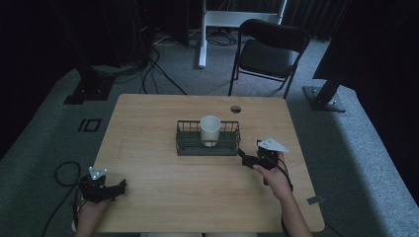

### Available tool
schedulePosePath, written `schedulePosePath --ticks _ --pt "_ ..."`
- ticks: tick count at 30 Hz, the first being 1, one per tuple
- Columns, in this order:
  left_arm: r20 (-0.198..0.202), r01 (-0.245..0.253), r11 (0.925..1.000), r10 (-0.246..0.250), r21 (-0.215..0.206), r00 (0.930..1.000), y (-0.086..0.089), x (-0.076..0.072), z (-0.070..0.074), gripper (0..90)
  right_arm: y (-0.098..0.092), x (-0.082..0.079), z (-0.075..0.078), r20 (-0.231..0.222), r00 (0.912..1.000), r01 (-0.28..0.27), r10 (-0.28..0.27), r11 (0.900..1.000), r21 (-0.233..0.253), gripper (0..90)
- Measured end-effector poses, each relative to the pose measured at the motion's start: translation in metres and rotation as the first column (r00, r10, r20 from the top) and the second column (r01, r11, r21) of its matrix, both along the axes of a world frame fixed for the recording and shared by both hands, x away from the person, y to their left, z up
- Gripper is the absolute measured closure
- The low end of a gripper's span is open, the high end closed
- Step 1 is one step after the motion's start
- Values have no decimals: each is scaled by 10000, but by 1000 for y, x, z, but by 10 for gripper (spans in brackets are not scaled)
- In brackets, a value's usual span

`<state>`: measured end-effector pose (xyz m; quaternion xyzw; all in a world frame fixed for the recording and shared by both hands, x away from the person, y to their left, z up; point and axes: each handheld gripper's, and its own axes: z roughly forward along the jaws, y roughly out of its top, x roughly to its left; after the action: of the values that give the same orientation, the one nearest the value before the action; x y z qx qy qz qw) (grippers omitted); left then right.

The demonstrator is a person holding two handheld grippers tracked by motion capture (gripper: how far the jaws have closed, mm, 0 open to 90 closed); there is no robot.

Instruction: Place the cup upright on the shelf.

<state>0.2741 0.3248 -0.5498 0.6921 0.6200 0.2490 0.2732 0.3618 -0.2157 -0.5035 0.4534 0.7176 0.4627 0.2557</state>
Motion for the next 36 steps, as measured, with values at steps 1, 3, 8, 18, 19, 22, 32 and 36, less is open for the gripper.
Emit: schedulePosePath --ticks 1,3,8,18,19,22,32,36 --pt "0 -1 10000 1 0 10000 0 0 0 8 -2 -1 -2 -28 10000 53 -53 10000 -20 125" --pt "0 0 10000 0 1 10000 0 0 0 8 -7 -2 -6 -116 9998 168 -168 9998 -58 125" --pt "1 -1 10000 1 0 10000 0 0 0 8 -18 -6 -15 -285 9983 495 -503 9984 -276 125" --pt "0 0 10000 0 1 10000 0 0 0 8 -36 -15 -26 -512 9939 959 -981 9944 -441 125" --pt "1 -1 10000 1 2 10000 0 0 0 8 -40 -17 -27 -548 9920 1119 -1139 9930 -376 125" --pt "-14 11 10000 -11 18 10000 0 0 0 8 -46 -20 -29 -666 9892 1286 -1306 9911 -345 125" --pt "-4 11 10000 -11 17 10000 0 0 0 8 -60 -26 -40 -1052 9775 1758 -1826 9819 -703 125" --pt "-2 9 10000 -9 14 10000 0 0 0 8 -64 -28 -41 -1261 9728 1846 -1944 9791 -857 125"
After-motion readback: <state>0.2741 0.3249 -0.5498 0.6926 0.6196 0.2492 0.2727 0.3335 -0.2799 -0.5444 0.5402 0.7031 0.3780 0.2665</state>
